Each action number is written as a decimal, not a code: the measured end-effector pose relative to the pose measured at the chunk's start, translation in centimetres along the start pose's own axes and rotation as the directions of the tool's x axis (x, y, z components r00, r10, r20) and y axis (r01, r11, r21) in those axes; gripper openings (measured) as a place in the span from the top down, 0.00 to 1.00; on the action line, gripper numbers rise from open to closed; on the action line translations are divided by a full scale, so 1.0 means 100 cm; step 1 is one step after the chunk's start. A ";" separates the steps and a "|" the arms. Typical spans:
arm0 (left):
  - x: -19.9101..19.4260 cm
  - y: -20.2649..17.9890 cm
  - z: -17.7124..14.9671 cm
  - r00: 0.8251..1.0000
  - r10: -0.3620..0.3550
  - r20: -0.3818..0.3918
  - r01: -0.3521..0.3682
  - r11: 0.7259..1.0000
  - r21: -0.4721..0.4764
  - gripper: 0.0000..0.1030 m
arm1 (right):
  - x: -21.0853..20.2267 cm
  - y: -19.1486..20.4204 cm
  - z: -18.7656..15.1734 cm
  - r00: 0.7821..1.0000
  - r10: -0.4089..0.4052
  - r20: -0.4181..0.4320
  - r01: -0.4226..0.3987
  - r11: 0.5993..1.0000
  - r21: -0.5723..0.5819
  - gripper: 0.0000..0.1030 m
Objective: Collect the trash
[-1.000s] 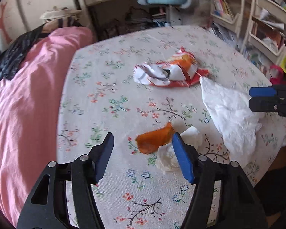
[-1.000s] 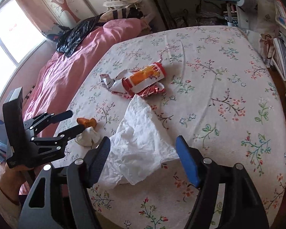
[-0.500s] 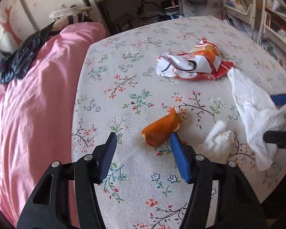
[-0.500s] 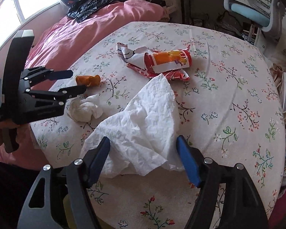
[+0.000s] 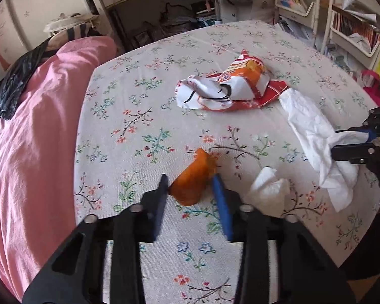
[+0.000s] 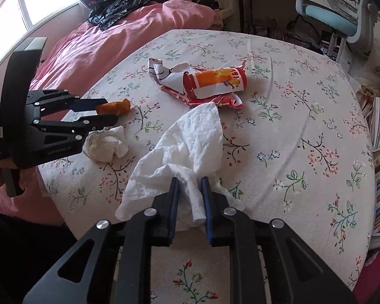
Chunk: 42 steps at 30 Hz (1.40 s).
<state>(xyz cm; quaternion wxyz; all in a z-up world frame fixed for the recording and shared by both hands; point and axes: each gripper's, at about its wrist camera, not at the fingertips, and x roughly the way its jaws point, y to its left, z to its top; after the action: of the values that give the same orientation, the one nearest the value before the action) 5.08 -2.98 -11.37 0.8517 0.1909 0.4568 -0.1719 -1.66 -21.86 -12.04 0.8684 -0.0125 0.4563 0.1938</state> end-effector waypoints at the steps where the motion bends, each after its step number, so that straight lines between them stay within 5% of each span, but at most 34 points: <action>1: -0.001 0.000 0.001 1.000 0.004 0.001 -0.004 1.000 -0.003 0.77 | 0.000 -0.001 0.001 1.000 0.005 0.001 -0.005 1.000 0.005 0.84; 17: -0.045 0.005 0.013 0.987 0.043 0.156 -0.026 0.994 -0.108 0.79 | -0.019 -0.009 0.013 0.987 0.103 0.124 -0.120 0.984 0.135 0.91; 32: -0.083 0.007 0.009 0.964 0.054 0.262 -0.003 0.981 -0.193 0.79 | -0.050 -0.005 0.021 0.961 0.088 0.262 -0.132 0.979 0.156 0.93; 42: -0.111 0.014 -0.002 0.943 0.044 0.328 0.052 0.959 -0.279 0.79 | -0.080 0.000 0.023 0.920 0.076 0.385 -0.149 0.975 0.164 0.93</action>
<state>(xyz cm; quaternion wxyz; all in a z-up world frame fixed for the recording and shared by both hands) -0.20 -0.35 -1.91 0.9345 0.0342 0.3273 -0.1358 -3.90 -23.98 -4.29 0.9244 0.1342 0.2974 0.1977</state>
